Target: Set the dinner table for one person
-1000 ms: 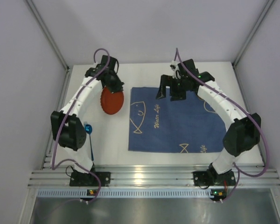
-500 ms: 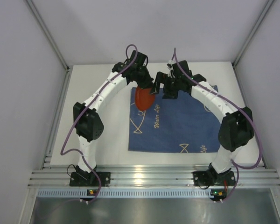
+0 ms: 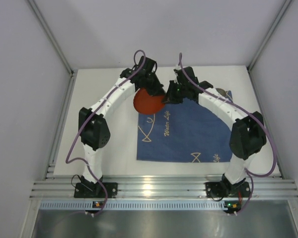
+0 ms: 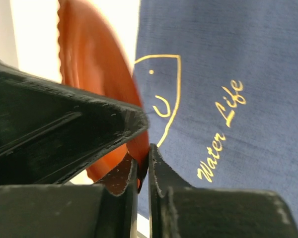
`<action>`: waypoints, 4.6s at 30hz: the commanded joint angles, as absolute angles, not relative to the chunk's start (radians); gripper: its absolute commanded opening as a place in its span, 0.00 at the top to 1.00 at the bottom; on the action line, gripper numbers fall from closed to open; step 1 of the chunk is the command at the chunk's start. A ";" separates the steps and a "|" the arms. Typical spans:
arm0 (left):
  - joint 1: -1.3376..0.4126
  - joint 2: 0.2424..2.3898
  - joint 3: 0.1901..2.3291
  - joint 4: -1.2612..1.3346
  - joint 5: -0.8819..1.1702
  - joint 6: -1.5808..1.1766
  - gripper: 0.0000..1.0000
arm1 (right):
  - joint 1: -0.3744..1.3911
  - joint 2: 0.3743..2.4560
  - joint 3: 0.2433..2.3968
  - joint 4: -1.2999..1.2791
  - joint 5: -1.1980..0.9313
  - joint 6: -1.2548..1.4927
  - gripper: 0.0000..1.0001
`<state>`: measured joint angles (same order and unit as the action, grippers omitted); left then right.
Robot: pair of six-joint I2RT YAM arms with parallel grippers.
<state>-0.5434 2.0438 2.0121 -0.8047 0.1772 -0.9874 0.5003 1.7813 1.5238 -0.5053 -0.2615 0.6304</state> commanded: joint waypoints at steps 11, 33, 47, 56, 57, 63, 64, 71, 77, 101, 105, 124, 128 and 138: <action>-0.500 1.868 2.010 -0.937 0.170 -0.827 0.27 | 0.468 1.729 1.454 -0.531 -0.106 0.620 1.00; -0.008 1.342 1.283 -0.963 -0.120 -0.589 0.02 | 0.273 1.580 1.086 -0.756 0.076 0.439 0.84; 0.179 1.266 0.976 -0.899 -0.173 -0.531 0.02 | 0.268 1.462 1.167 -0.845 0.120 0.419 0.07; 0.187 1.359 0.922 -0.801 -0.155 -0.543 0.08 | 0.268 1.445 1.149 -0.864 0.094 0.408 0.07; 0.186 1.385 0.919 -0.789 -0.135 -0.545 0.10 | 0.268 1.445 1.146 -0.864 0.092 0.408 0.07; 0.186 1.497 0.896 -0.709 -0.078 -0.552 0.36 | 0.264 1.453 1.140 -0.861 0.089 0.394 0.07; 0.186 1.508 0.890 -0.698 -0.071 -0.552 0.39 | 0.261 1.454 1.143 -0.861 0.089 0.390 0.07; 0.184 1.555 0.839 -0.644 -0.057 -0.551 0.55 | 0.242 1.489 1.167 -0.861 0.084 0.370 0.07; 0.184 1.597 0.847 -0.646 -0.089 -0.563 0.63 | 0.219 1.506 1.183 -0.859 0.080 0.364 0.07; 0.037 1.611 1.170 -0.744 0.042 -0.609 1.00 | 0.212 1.466 1.312 -0.763 -0.356 0.330 0.01; -0.160 1.657 1.354 -0.750 0.090 -0.676 1.00 | 0.251 1.522 1.296 -0.641 -0.624 0.394 0.00; -0.485 1.937 1.899 -0.649 0.345 -0.854 1.00 | 0.434 1.690 1.315 -0.357 -0.724 0.551 0.23; -0.495 1.916 1.876 -0.591 0.374 -0.864 1.00 | 0.434 1.698 1.292 -0.354 -0.698 0.546 0.67; -0.495 1.816 1.757 -0.549 0.341 -0.807 0.63 | 0.385 1.664 1.255 -0.426 -0.615 0.508 1.00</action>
